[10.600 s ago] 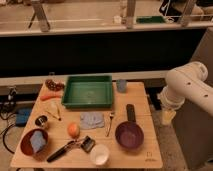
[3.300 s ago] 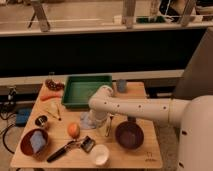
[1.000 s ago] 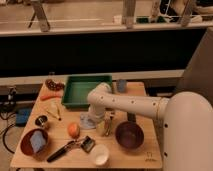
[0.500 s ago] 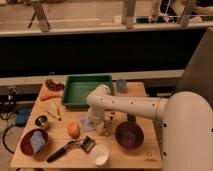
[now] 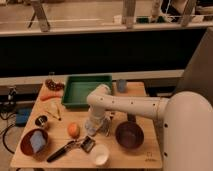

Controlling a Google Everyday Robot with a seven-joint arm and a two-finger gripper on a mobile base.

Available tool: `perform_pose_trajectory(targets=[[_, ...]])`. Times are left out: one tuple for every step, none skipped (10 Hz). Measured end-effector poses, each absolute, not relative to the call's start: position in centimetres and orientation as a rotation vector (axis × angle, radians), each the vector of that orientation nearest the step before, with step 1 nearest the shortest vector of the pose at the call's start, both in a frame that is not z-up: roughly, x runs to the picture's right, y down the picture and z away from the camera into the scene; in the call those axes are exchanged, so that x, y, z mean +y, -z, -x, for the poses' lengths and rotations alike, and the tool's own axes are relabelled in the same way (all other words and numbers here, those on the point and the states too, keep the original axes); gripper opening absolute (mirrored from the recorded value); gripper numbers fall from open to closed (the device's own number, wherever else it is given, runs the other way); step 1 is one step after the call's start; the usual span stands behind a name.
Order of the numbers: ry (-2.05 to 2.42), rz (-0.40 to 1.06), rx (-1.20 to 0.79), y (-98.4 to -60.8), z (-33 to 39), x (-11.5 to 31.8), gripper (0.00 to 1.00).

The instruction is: Place towel in tray

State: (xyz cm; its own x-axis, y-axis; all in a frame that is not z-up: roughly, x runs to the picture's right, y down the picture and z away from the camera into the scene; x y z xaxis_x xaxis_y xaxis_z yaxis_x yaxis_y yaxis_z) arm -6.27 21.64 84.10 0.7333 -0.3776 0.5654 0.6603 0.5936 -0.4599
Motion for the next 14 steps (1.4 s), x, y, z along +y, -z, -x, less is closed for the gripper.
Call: perform_pose_trajectory(targets=[[0.624,0.691,-0.440,-83.3,6.5,20.5,0.00],[0.624,0.681,-0.442,-82.5,6.7,19.5,0.00],[0.629,0.672,-0.444,-81.2,6.9,18.1,0.00],[0.633,0.663,-0.444,-80.5,7.0,17.2,0.00],[0.638,0.655,-0.442,-79.9,7.0,16.3,0.00],[0.637,0.643,-0.442,-79.4,7.3,15.2,0.00],[0.636,0.627,-0.445,-78.8,8.0,13.8,0.00],[0.636,0.616,-0.446,-78.4,8.6,12.8,0.00],[0.639,0.610,-0.444,-78.3,8.9,12.3,0.00],[0.638,0.602,-0.442,-78.3,9.1,11.7,0.00],[0.635,0.597,-0.436,-78.6,8.9,11.1,0.00],[0.629,0.589,-0.438,-78.9,8.7,10.5,0.00],[0.619,0.577,-0.439,-79.5,8.1,9.3,0.00],[0.612,0.571,-0.437,-79.8,7.6,8.7,0.00]])
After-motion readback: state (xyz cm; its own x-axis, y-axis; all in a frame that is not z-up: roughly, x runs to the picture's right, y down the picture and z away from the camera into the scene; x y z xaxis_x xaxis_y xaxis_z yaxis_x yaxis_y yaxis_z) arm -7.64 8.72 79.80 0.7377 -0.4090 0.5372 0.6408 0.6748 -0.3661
